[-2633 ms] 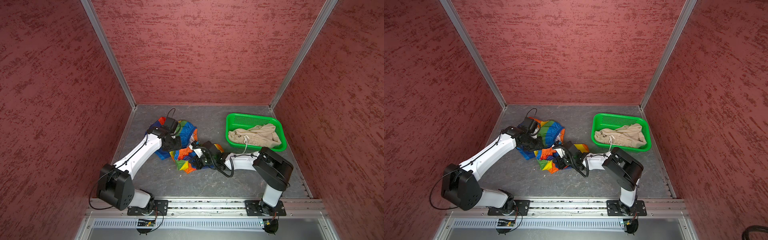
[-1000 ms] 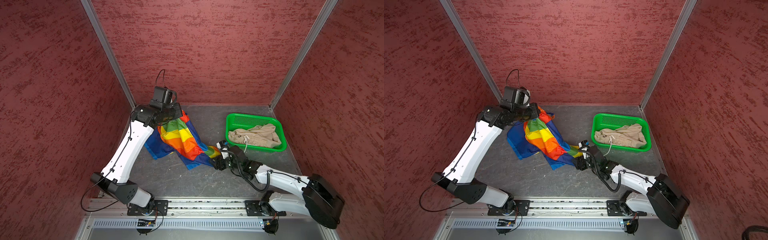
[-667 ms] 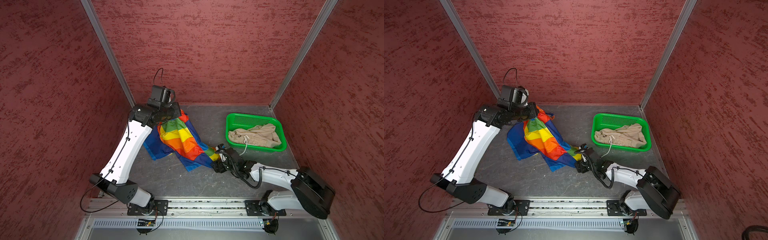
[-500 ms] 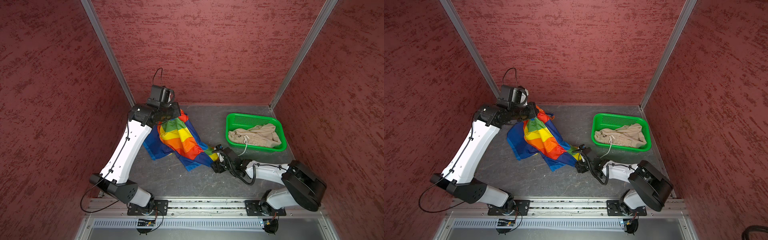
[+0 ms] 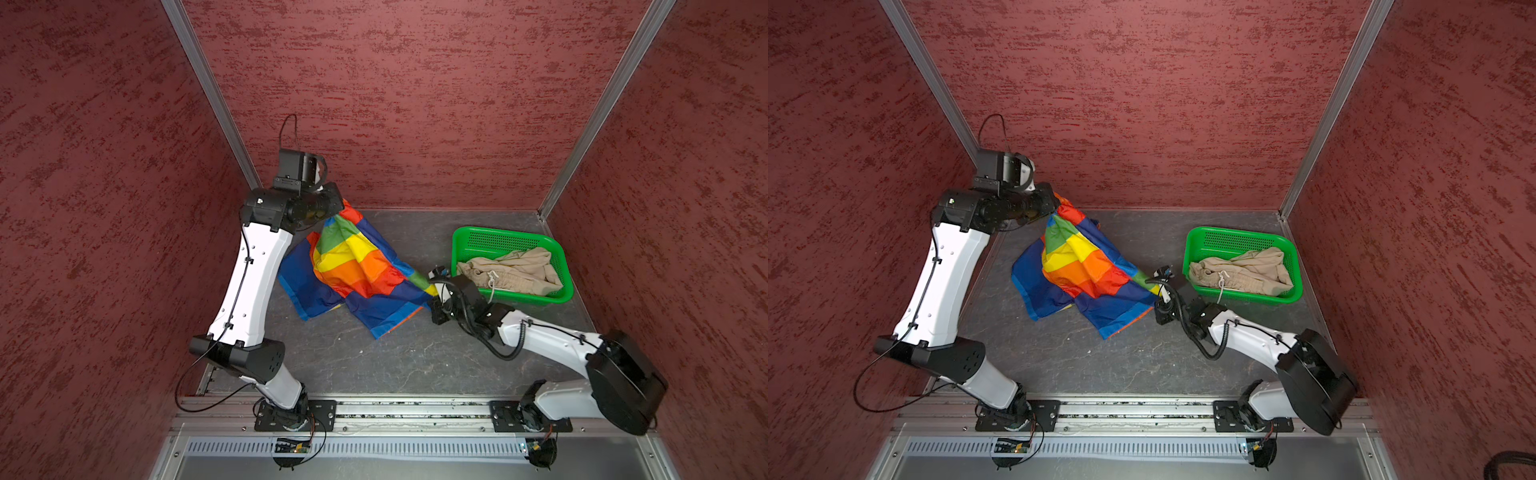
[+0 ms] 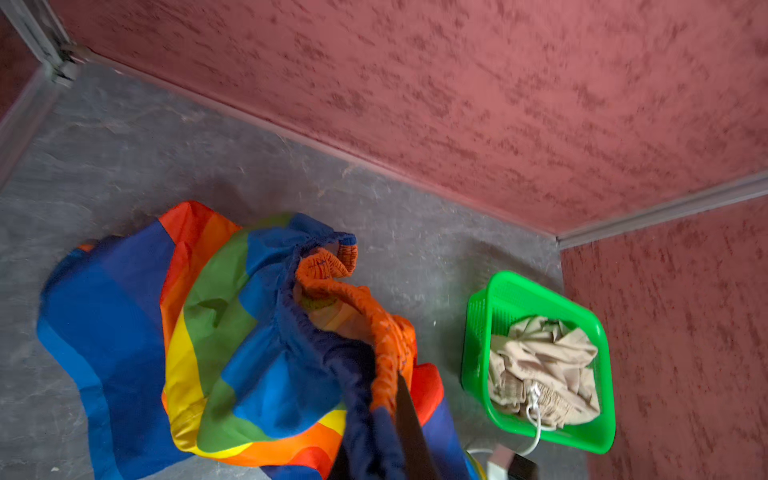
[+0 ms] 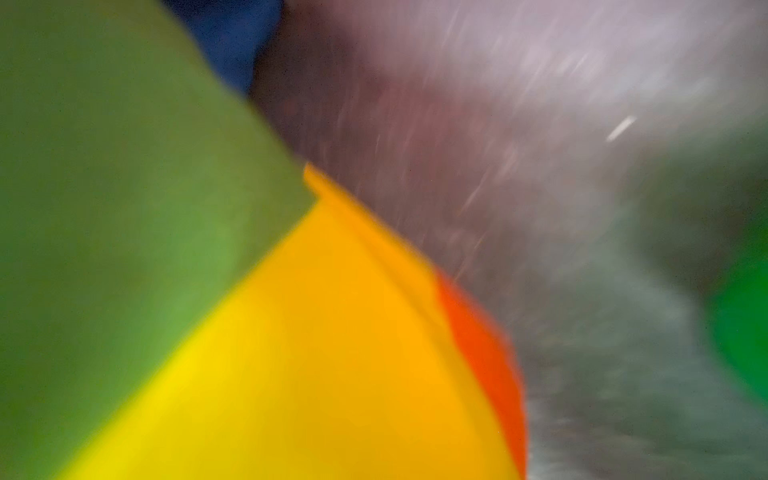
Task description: Fold and stack the shorts
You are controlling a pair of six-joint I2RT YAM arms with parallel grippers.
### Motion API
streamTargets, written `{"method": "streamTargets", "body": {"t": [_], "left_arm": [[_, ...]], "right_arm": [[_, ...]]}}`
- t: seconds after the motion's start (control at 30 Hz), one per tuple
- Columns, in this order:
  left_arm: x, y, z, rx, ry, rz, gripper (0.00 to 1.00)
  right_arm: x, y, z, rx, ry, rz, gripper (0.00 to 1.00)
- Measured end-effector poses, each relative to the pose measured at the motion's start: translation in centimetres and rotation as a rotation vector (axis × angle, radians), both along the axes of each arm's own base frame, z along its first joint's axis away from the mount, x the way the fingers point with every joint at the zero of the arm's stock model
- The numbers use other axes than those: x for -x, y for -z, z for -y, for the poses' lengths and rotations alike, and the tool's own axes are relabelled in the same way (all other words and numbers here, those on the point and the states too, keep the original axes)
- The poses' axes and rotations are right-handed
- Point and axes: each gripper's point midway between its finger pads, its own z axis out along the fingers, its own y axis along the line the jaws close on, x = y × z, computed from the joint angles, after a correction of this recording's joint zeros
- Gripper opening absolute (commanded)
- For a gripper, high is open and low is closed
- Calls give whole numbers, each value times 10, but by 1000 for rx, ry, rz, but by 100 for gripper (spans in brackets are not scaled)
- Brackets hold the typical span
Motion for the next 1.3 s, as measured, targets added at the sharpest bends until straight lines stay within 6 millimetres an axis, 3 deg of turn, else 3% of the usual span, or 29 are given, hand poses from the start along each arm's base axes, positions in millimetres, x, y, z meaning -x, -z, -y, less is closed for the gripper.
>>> {"method": "streamTargets", "body": {"t": [0.1,0.13,0.23,0.33,0.43,0.53,0.7,0.87,1.0,1.13,1.3], "left_arm": [[-5,-45,-19,17,-50,116,0],[-4,-61,-21,24,-55,163,0],[3,-105,-21,47,-53,290,0],[14,-135,-17,74,-24,388,0],[22,-150,-11,98,16,446,0],[28,-159,-4,113,53,488,0],[40,-174,7,102,84,553,0],[57,-173,35,37,126,566,0],[55,-157,31,-6,93,525,0],[50,-138,28,-31,71,478,0],[47,-113,20,-55,40,430,0]], "right_arm": [[-46,-101,23,-88,105,179,0],[-61,-144,30,-128,139,255,0],[-90,-246,54,-196,227,425,0],[-113,-328,79,-255,306,567,0],[-134,-378,100,-300,367,648,0],[-154,-400,111,-321,394,673,0],[-177,-427,105,-338,366,687,0],[-177,-441,113,-331,374,690,0],[-166,-450,120,-319,370,697,0],[-153,-442,120,-291,349,657,0],[-146,-401,118,-246,332,555,0]]}}
